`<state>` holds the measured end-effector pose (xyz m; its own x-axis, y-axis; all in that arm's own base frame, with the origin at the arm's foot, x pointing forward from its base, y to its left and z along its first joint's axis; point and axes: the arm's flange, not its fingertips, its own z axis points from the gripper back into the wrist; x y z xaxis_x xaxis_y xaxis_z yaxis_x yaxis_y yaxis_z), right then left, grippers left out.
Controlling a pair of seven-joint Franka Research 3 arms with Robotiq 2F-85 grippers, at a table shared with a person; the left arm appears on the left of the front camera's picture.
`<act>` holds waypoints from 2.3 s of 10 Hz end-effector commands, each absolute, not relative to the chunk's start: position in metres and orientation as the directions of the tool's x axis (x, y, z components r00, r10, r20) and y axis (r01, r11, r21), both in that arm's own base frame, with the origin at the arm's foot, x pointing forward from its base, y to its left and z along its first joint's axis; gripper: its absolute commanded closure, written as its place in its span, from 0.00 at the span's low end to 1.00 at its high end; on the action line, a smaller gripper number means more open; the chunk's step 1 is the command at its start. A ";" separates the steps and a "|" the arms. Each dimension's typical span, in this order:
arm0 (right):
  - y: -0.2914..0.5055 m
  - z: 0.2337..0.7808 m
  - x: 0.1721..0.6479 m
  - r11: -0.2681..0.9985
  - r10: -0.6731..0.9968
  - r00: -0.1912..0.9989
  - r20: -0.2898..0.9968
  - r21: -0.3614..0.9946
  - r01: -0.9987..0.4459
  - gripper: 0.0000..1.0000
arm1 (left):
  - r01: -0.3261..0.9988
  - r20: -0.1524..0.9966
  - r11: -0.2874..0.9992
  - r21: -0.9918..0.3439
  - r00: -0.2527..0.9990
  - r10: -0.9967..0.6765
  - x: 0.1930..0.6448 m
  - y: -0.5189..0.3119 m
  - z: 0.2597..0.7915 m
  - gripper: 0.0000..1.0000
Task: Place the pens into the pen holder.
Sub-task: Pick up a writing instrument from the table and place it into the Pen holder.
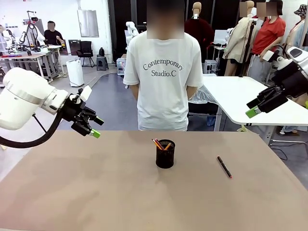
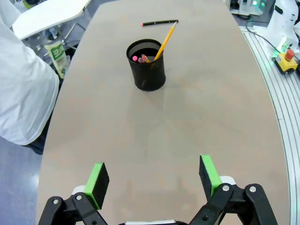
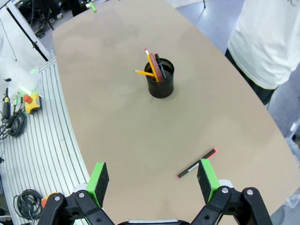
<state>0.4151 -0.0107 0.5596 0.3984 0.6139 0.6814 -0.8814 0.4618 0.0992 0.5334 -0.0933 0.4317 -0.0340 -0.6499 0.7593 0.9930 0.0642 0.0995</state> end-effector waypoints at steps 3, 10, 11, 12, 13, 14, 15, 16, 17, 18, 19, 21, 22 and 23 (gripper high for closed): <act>-0.010 0.561 0.415 0.464 0.601 0.400 0.692 0.106 -0.879 0.00 | 0.994 0.764 0.067 0.090 -0.026 -0.645 0.532 -0.092 0.435 0.00; 0.041 0.506 0.449 0.574 0.620 0.584 0.524 0.204 -0.793 0.00 | 0.994 0.764 0.067 0.090 -0.026 -0.645 0.532 -0.092 0.435 0.00; 0.052 0.494 0.464 0.634 0.623 0.627 0.468 0.166 -0.755 0.00 | 0.994 0.764 0.067 0.090 -0.026 -0.645 0.532 -0.092 0.435 0.00; 0.061 0.480 0.465 0.698 0.601 0.659 0.453 0.104 -0.708 0.00 | 0.994 0.764 0.067 0.090 -0.026 -0.645 0.532 -0.092 0.435 0.00; 0.065 0.468 0.471 0.730 0.606 0.691 0.395 0.070 -0.680 0.00 | 0.994 0.764 0.067 0.090 -0.026 -0.645 0.532 -0.092 0.435 0.00; 0.068 0.453 0.481 0.768 0.600 0.721 0.347 0.004 -0.641 0.00 | 0.994 0.764 0.067 0.090 -0.026 -0.645 0.532 -0.092 0.435 0.00; 0.068 0.440 0.481 0.789 0.593 0.731 0.339 -0.062 -0.611 0.00 | 0.994 0.764 0.067 0.090 -0.026 -0.645 0.532 -0.092 0.435 0.00; 0.069 0.428 0.486 0.808 0.573 0.750 0.330 -0.076 -0.584 0.00 | 0.994 0.764 0.067 0.090 -0.026 -0.645 0.532 -0.092 0.435 0.00; 0.065 0.414 0.488 0.829 0.550 0.768 0.327 -0.107 -0.549 0.00 | 0.994 0.764 0.067 0.090 -0.026 -0.645 0.532 -0.092 0.435 0.00; 0.061 0.402 0.489 0.840 0.537 0.782 0.317 -0.116 -0.530 0.00 | 0.994 0.764 0.067 0.090 -0.026 -0.645 0.532 -0.092 0.435 0.00; 0.058 0.393 0.492 0.848 0.529 0.792 0.306 -0.140 -0.512 0.00 | 0.994 0.764 0.067 0.090 -0.026 -0.645 0.532 -0.092 0.435 0.00; 0.054 0.376 0.488 0.850 0.526 0.799 0.291 -0.206 -0.485 0.00 | 0.994 0.764 0.067 0.090 -0.026 -0.645 0.532 -0.092 0.435 0.00; 0.056 0.371 0.489 0.853 0.520 0.804 0.289 -0.213 -0.475 0.00 | 0.994 0.764 0.067 0.090 -0.026 -0.645 0.532 -0.092 0.435 0.00; 0.058 0.370 0.488 0.857 0.515 0.800 0.309 -0.167 -0.487 0.00 | 0.994 0.764 0.067 0.090 -0.026 -0.645 0.532 -0.092 0.435 0.00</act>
<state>0.4895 0.0500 0.3718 0.7943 0.5352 0.2875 -0.5086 0.8446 -0.1671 0.5332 -0.0930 0.4316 -0.0332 -0.6498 0.7593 0.9930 0.0647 0.0988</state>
